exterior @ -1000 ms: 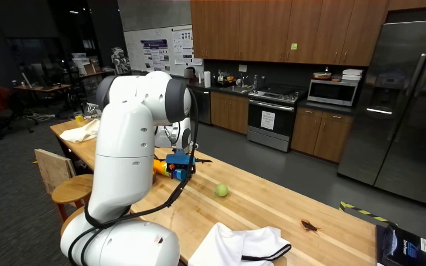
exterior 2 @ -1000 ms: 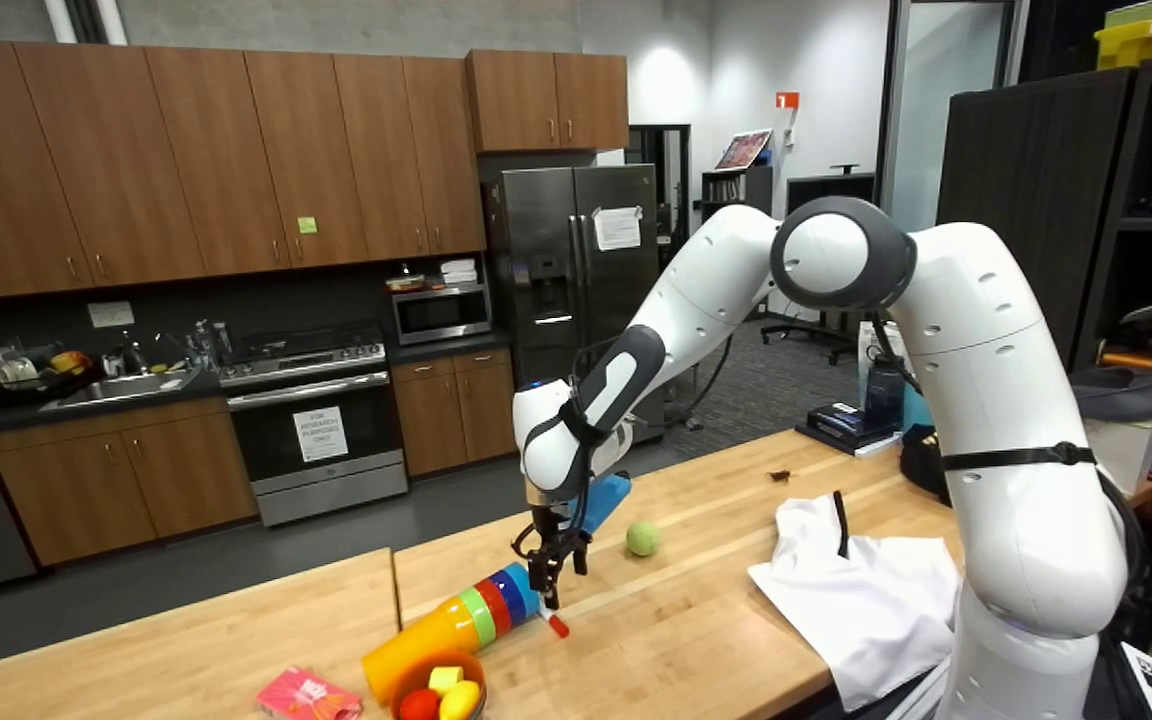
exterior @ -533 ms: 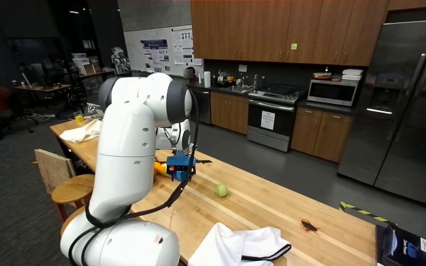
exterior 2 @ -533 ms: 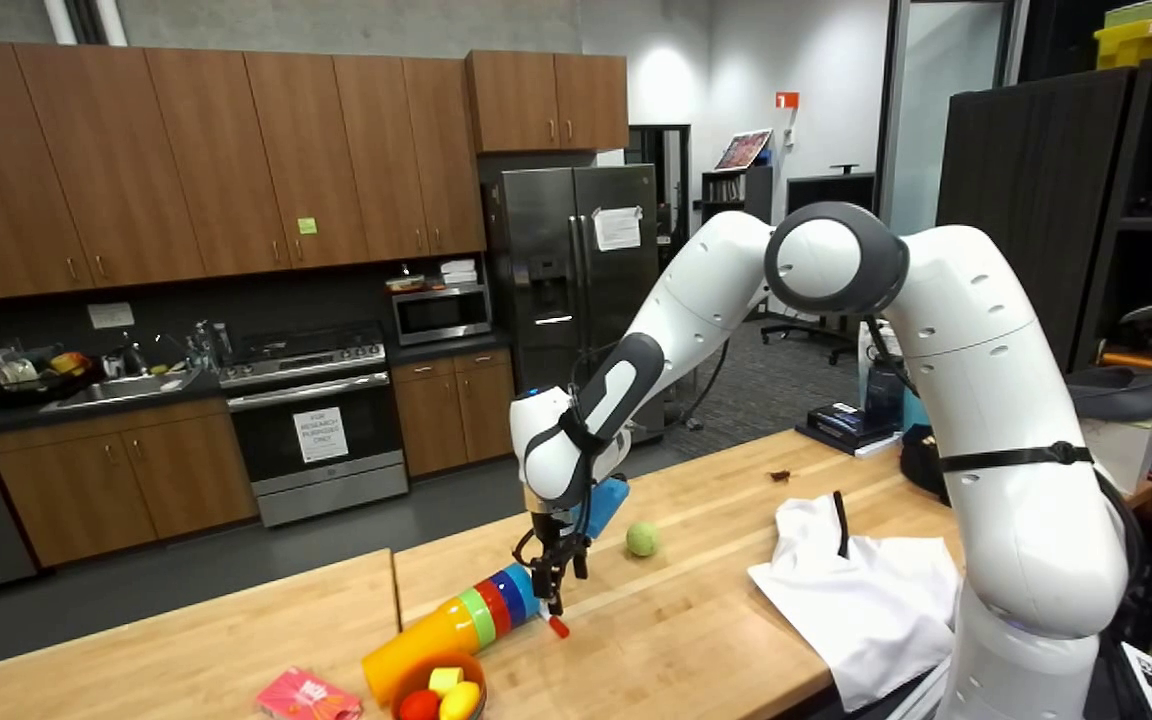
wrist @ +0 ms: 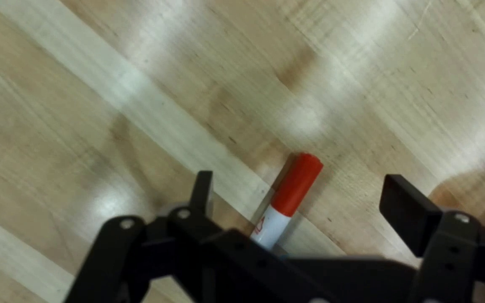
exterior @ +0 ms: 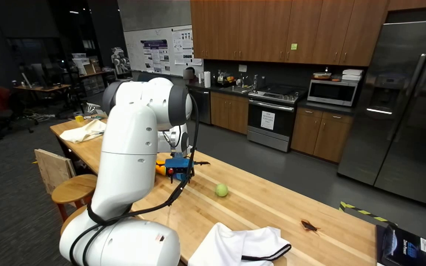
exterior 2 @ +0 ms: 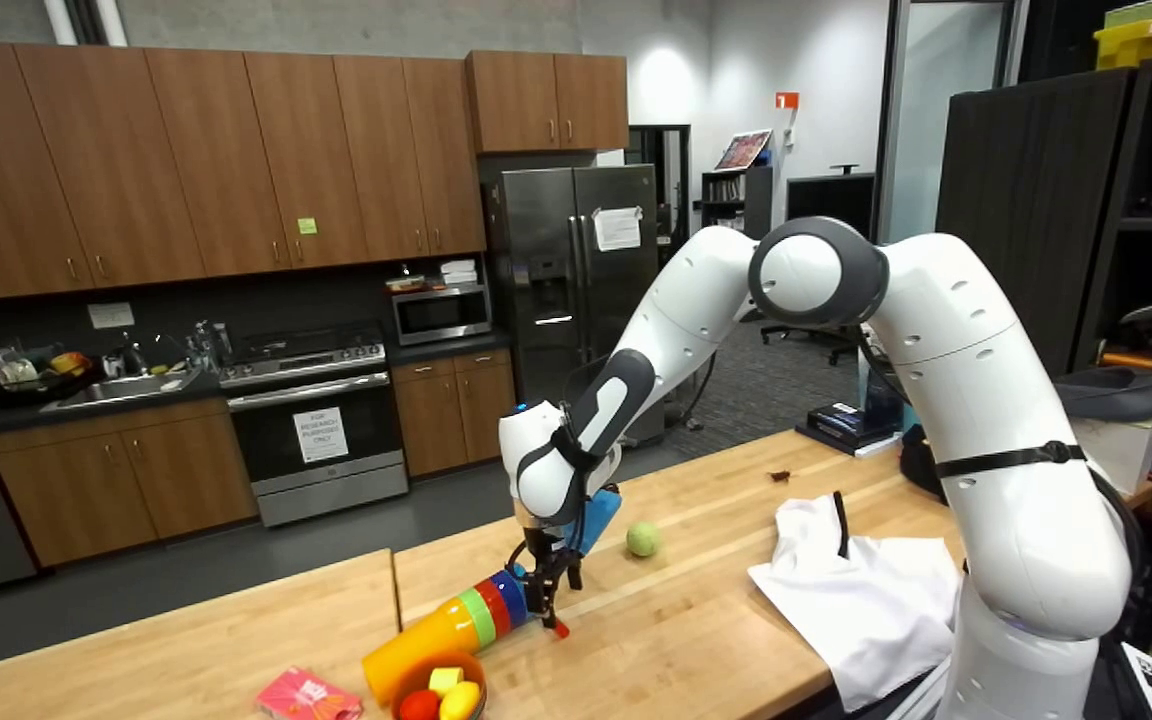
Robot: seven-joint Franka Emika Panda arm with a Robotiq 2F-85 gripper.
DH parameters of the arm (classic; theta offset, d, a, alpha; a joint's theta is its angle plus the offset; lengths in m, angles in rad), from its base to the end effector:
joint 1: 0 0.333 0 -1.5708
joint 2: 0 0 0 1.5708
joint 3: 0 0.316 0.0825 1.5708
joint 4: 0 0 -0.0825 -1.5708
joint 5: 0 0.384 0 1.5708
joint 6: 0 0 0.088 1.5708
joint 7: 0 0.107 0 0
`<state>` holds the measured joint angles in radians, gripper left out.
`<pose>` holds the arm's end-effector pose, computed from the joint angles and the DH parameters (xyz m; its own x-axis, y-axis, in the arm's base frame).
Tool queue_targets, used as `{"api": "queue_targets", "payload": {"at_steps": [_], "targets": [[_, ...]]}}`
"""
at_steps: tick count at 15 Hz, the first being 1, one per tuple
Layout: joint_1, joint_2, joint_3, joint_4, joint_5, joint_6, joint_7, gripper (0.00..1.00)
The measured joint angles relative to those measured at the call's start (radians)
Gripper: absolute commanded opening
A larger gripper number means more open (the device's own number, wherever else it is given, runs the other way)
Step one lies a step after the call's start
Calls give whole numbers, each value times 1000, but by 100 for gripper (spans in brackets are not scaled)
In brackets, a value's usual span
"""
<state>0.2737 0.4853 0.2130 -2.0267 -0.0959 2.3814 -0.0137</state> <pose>0.5206 0.2733 0.2008 0.8425 0.5262 -0.1149 0.5251 -0.8500 -0.0429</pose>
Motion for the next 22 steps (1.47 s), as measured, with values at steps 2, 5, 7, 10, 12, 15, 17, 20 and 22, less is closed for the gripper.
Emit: {"api": "queue_targets", "payload": {"at_steps": [2,5,7,10,12,15,17,20,22], "targets": [[17,11,-8,7,-5,17,39,100],[44,16,-25,15,-20,31,103,100],[59,18,-37,16,-27,32,138,100],[75,30,-53,16,-40,32,183,100],[82,43,-60,18,-40,32,199,100],[88,67,-65,32,-42,32,208,100],[92,84,-67,51,-43,33,209,100],[100,104,-70,81,-43,33,211,100],[106,119,-73,103,-43,32,213,75]]}}
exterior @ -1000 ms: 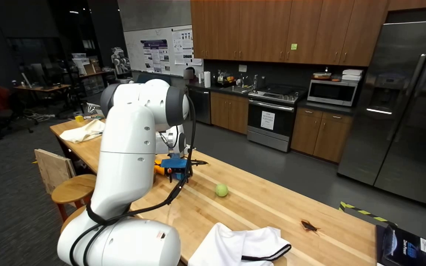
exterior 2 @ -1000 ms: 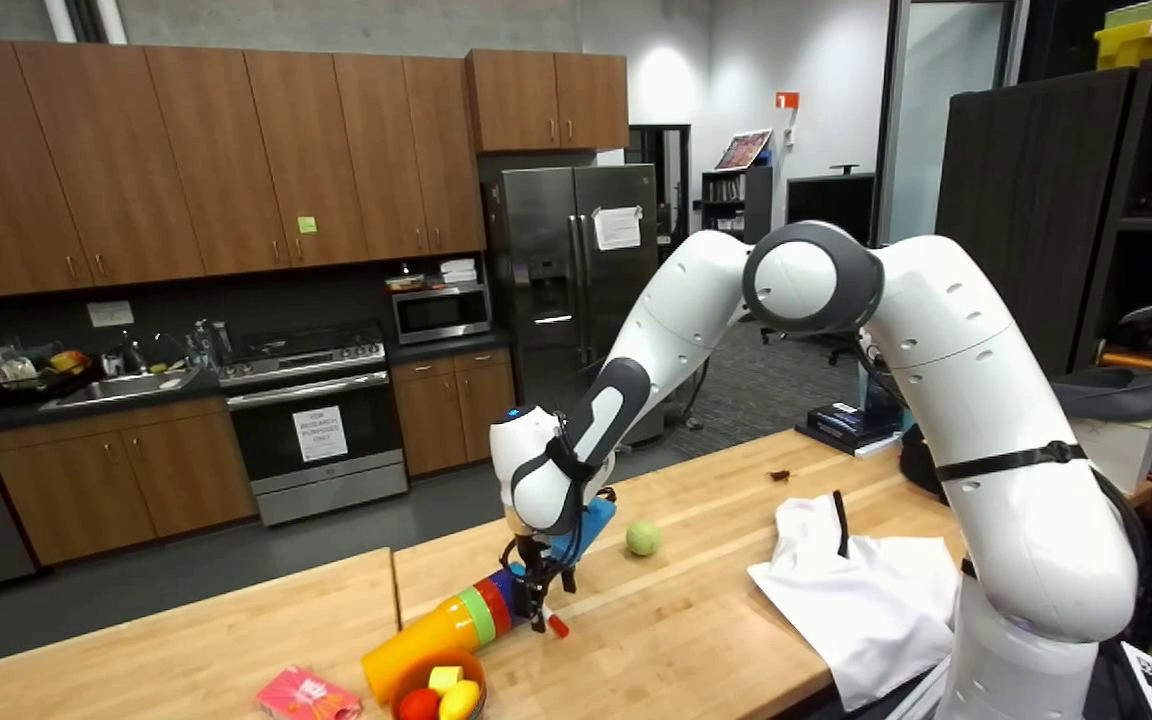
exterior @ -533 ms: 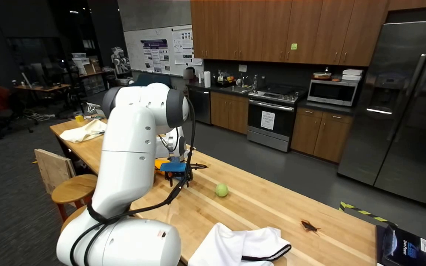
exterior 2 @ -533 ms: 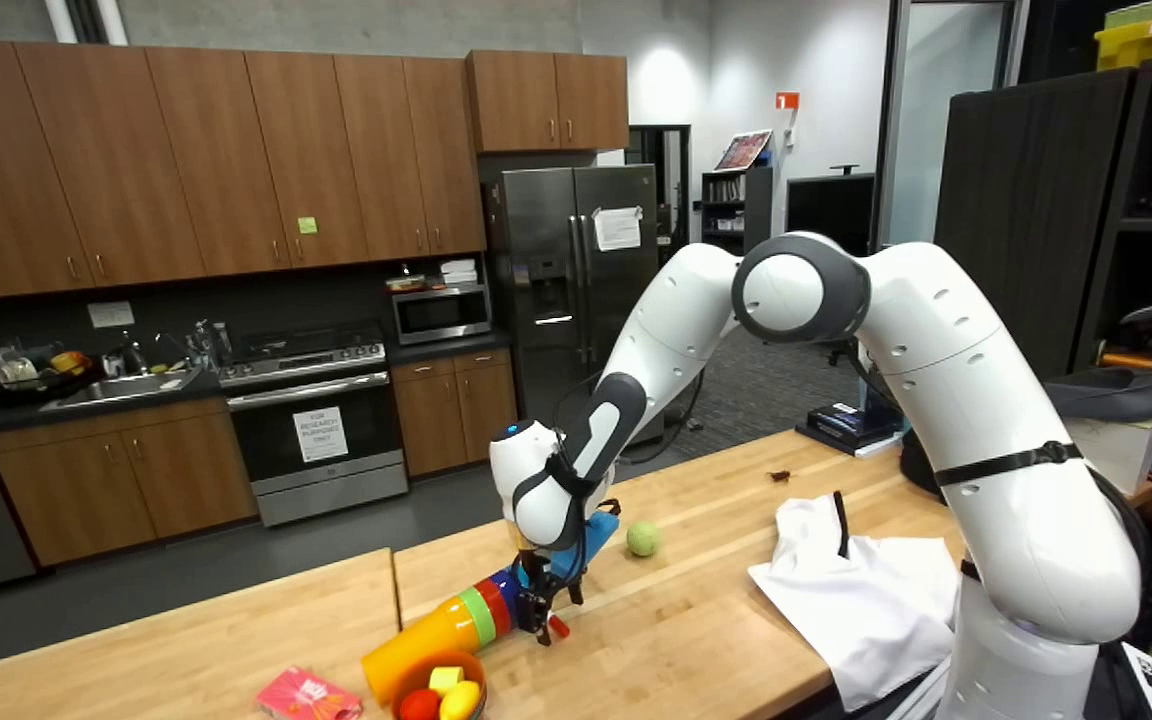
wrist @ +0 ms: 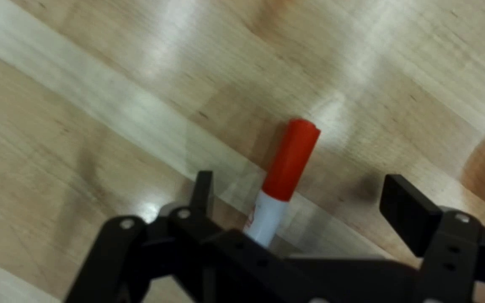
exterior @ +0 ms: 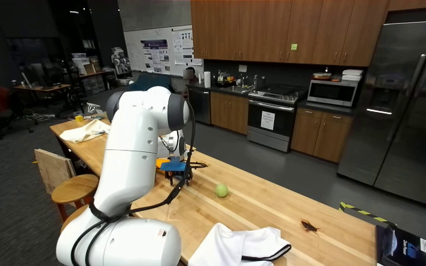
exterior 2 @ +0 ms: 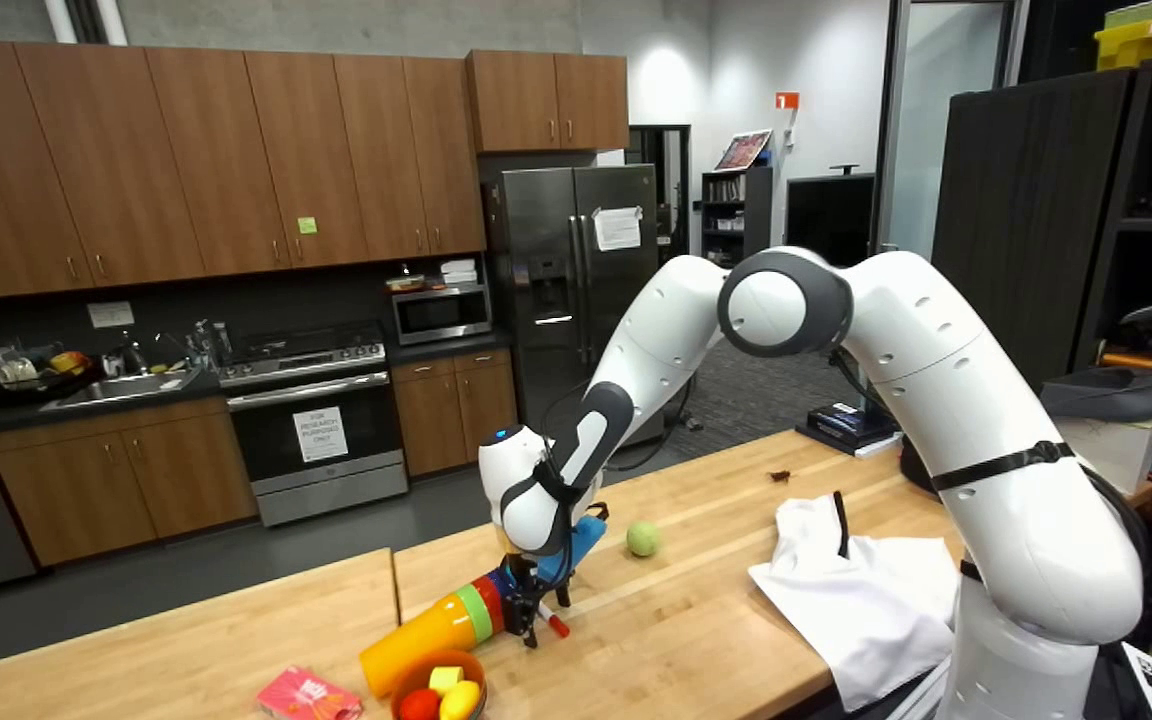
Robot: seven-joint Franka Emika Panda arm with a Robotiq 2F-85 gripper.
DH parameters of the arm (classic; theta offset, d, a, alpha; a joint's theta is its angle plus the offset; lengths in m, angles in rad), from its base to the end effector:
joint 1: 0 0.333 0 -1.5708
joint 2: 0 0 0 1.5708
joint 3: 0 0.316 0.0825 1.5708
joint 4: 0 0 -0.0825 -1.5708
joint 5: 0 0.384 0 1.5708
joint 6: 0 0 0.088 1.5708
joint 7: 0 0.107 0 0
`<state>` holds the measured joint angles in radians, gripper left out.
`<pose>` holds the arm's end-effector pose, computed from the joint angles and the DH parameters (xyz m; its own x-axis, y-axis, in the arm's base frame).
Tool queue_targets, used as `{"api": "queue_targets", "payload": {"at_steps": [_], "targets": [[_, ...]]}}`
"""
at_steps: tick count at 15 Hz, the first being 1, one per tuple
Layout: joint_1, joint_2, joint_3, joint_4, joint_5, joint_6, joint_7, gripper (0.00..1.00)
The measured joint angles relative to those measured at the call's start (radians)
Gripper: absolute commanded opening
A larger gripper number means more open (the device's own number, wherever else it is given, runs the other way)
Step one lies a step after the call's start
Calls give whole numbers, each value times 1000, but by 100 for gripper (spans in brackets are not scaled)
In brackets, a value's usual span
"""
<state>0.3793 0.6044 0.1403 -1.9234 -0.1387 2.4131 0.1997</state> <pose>0.5327 0.3017 0.1667 0.9134 0.3937 -0.1031 0.3978 -0.9172 0.0221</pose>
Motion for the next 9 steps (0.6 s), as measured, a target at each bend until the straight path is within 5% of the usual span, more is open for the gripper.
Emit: {"api": "queue_targets", "payload": {"at_steps": [2,9], "targets": [[3,14,-2,18,0,0,2,69],[30,21,1,57,0,-38,3,20]]}}
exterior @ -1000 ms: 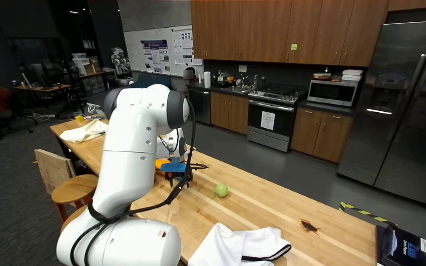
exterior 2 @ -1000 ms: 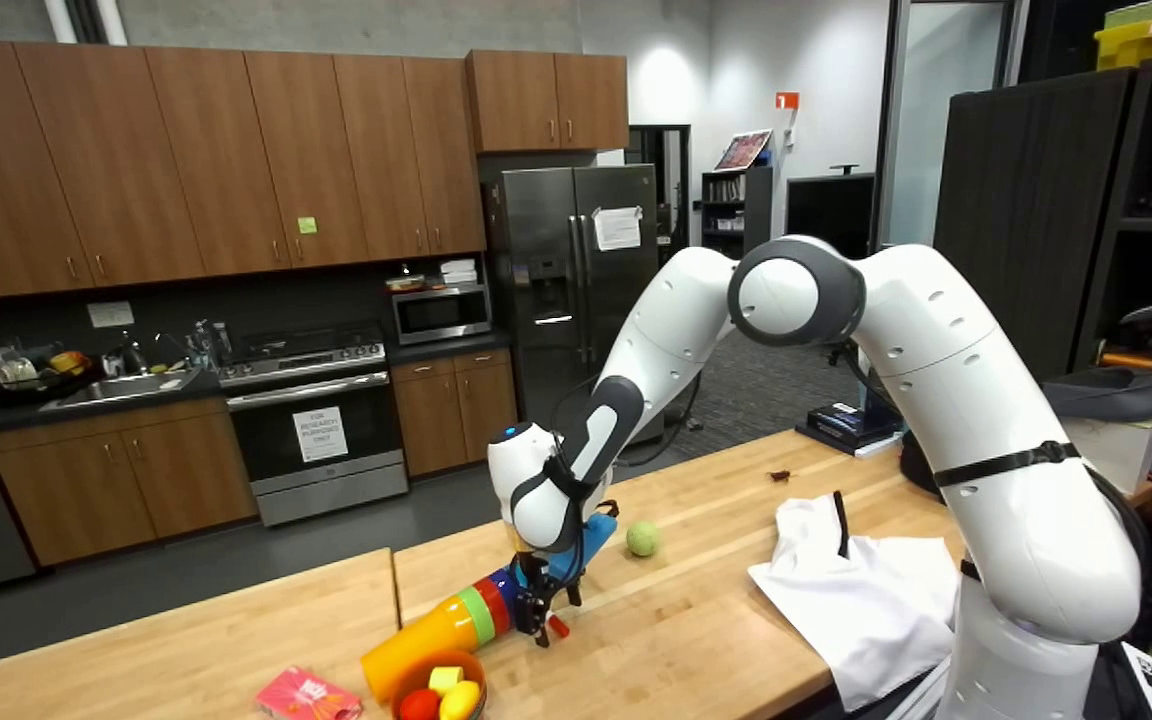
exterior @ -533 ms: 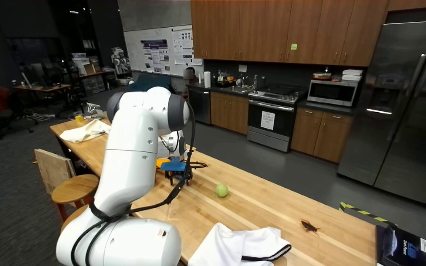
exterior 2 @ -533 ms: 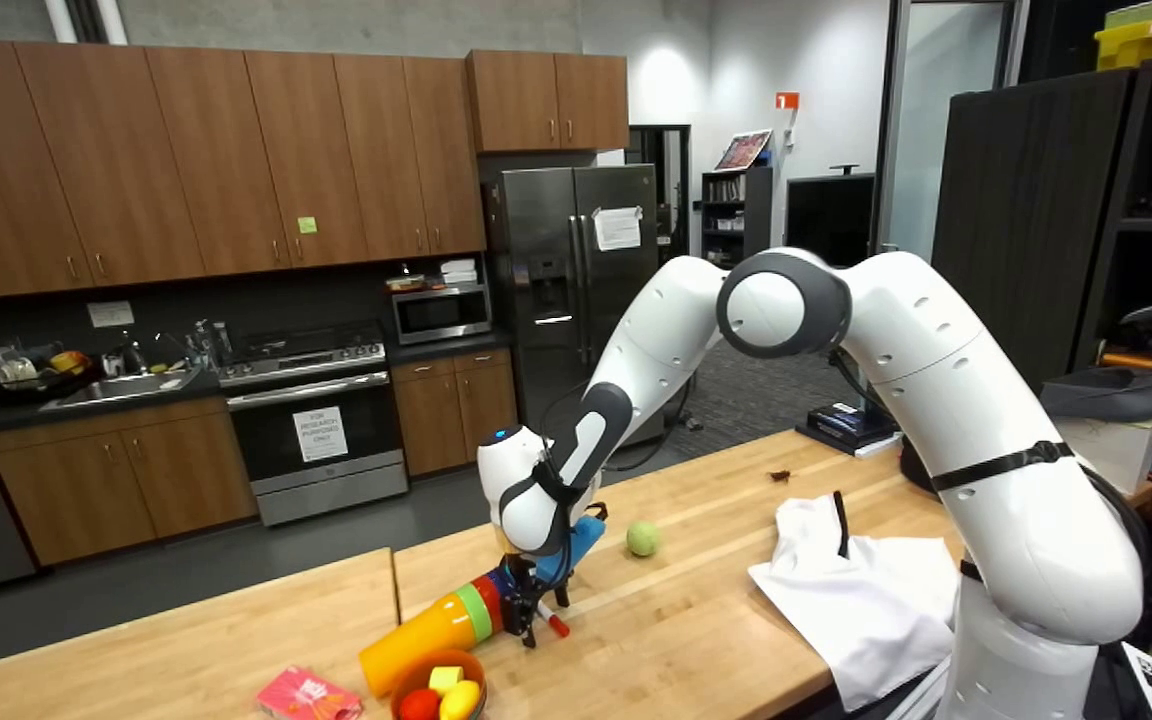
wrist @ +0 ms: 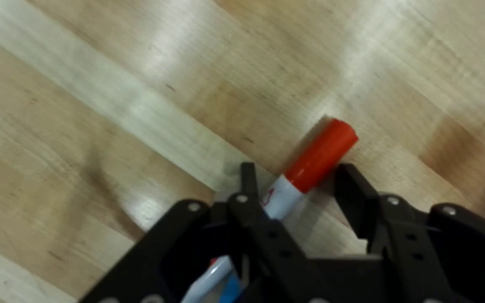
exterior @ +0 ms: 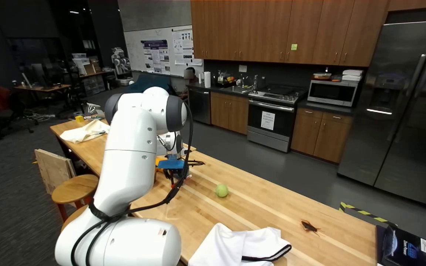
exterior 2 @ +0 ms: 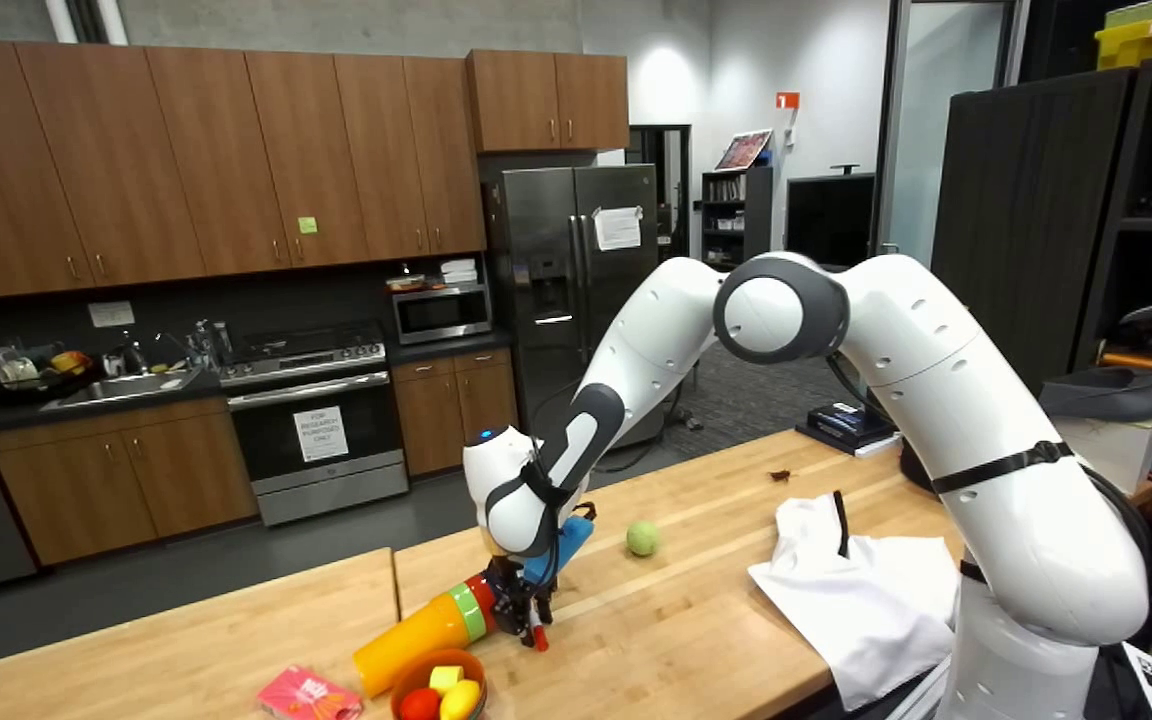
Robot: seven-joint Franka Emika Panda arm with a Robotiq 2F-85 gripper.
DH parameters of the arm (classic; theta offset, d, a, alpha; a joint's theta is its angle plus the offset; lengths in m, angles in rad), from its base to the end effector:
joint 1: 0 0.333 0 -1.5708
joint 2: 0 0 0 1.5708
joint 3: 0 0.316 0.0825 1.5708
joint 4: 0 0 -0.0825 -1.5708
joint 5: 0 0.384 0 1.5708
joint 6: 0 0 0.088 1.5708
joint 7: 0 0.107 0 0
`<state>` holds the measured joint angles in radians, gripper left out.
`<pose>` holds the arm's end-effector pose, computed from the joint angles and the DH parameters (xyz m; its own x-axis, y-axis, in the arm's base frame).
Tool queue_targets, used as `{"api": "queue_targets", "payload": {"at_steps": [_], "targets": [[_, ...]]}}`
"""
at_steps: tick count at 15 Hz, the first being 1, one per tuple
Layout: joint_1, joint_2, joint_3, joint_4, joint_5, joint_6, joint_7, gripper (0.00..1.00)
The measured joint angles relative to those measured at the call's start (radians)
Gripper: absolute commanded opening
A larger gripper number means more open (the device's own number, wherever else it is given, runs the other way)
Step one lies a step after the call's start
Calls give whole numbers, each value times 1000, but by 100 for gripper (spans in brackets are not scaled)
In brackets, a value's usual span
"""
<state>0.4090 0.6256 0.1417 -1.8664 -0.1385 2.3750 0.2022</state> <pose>0.5357 0.3234 0.1719 0.9038 0.4149 -0.1050 0.4193 -0.9075 0.0234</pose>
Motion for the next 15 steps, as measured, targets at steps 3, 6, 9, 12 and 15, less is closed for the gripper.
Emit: {"api": "queue_targets", "payload": {"at_steps": [3,6,9,12,15], "targets": [[14,-1,1,5,0,-6,3,2],[23,-1,0,7,-1,-7,5,5],[23,-1,1,6,-1,-7,5,5],[21,-4,2,3,0,-6,2,5],[14,-24,3,-27,-1,3,-14,5]]}}
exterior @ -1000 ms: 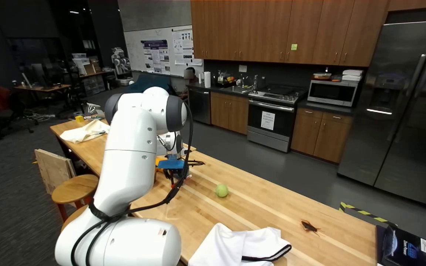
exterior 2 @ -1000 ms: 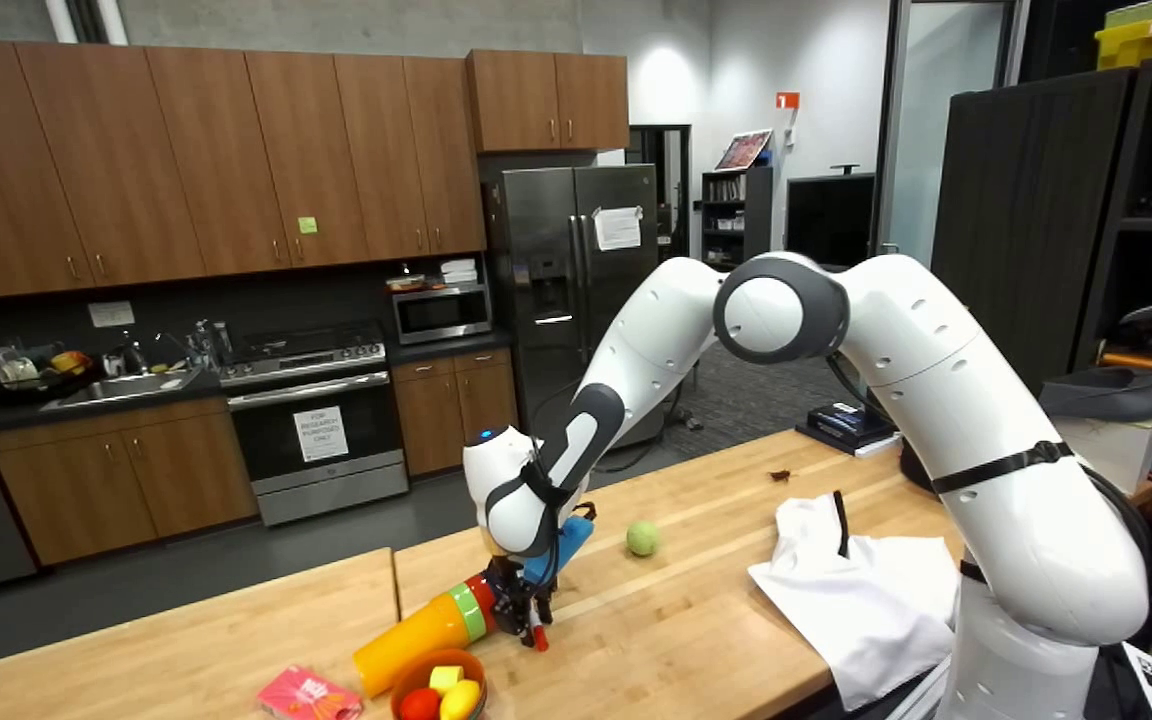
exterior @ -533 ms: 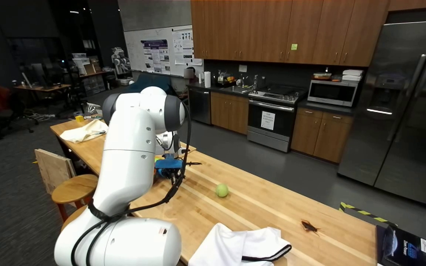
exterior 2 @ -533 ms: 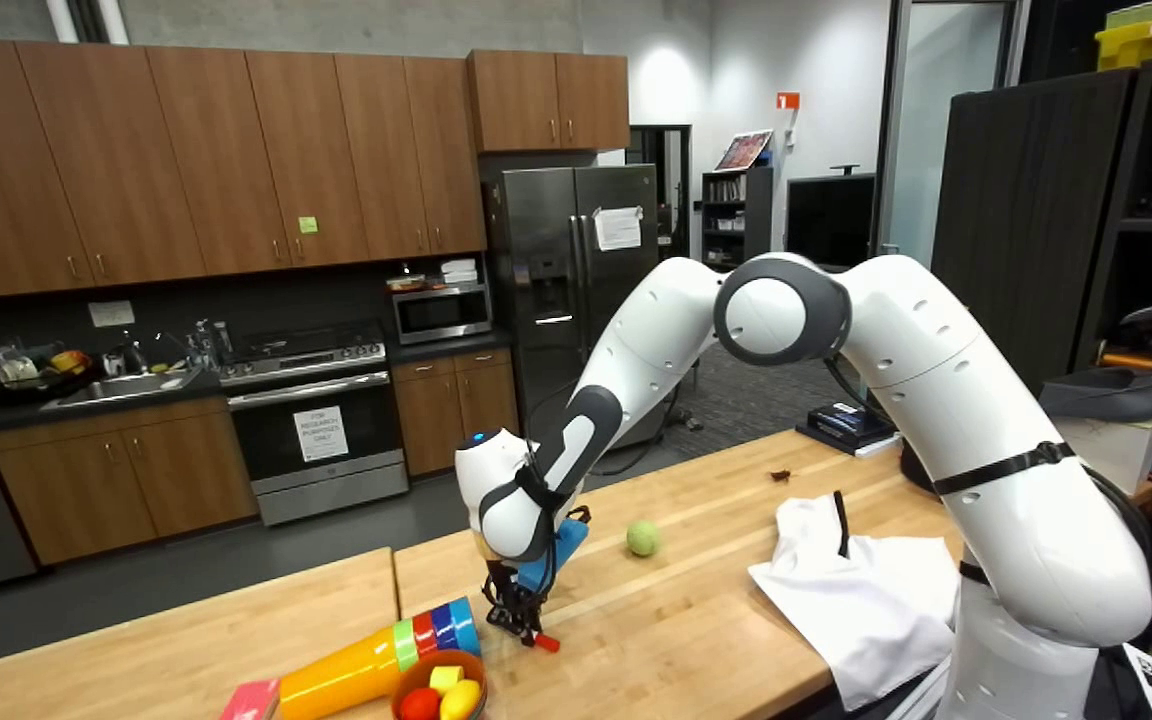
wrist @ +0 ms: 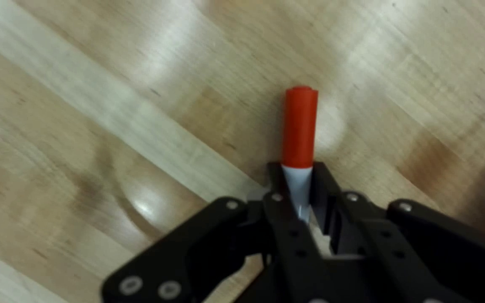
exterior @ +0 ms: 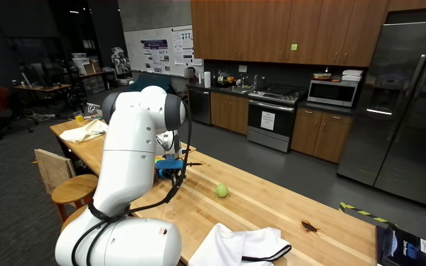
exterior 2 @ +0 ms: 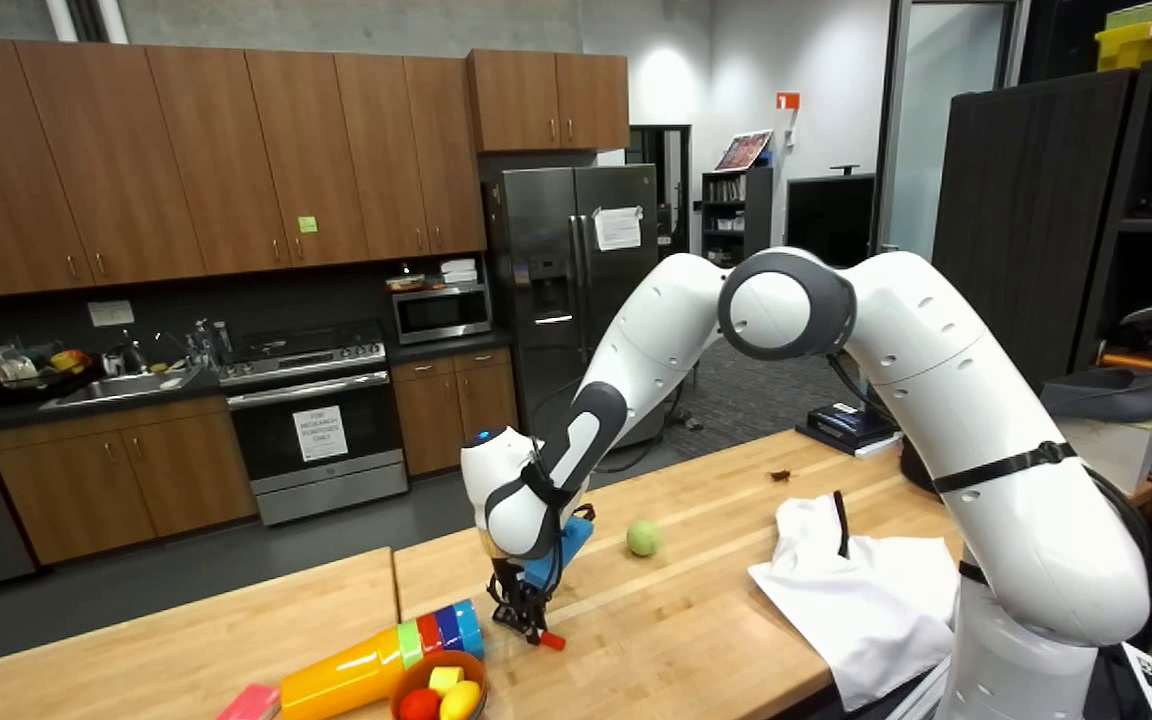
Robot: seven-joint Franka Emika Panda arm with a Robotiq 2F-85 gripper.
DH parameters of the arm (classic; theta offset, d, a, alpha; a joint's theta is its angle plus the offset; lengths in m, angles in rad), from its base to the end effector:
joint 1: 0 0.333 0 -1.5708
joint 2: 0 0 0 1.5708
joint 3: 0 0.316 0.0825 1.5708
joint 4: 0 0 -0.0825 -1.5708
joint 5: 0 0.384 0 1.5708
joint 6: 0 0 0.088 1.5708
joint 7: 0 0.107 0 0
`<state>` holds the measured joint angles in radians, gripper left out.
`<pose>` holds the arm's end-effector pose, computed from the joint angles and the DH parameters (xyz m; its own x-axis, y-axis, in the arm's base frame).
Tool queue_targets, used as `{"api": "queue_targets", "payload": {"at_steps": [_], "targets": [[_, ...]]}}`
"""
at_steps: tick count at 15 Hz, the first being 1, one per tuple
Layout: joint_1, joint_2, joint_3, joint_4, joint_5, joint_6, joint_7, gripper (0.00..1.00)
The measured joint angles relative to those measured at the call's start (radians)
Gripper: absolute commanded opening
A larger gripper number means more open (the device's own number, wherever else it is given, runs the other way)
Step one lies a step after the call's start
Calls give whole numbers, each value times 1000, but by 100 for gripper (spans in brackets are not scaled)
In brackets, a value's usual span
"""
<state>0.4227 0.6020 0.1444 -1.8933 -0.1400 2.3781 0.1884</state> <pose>0.5251 0.3294 0.1768 0.8896 0.4445 -0.1052 0.4491 -0.8932 0.0237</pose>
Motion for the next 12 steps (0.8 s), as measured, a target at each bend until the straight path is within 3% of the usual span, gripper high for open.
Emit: {"api": "queue_targets", "payload": {"at_steps": [4,12], "targets": [[-16,-93,-8,-111,-70,31,-33,5],[-95,-393,-42,-448,-250,75,-40,5]]}}
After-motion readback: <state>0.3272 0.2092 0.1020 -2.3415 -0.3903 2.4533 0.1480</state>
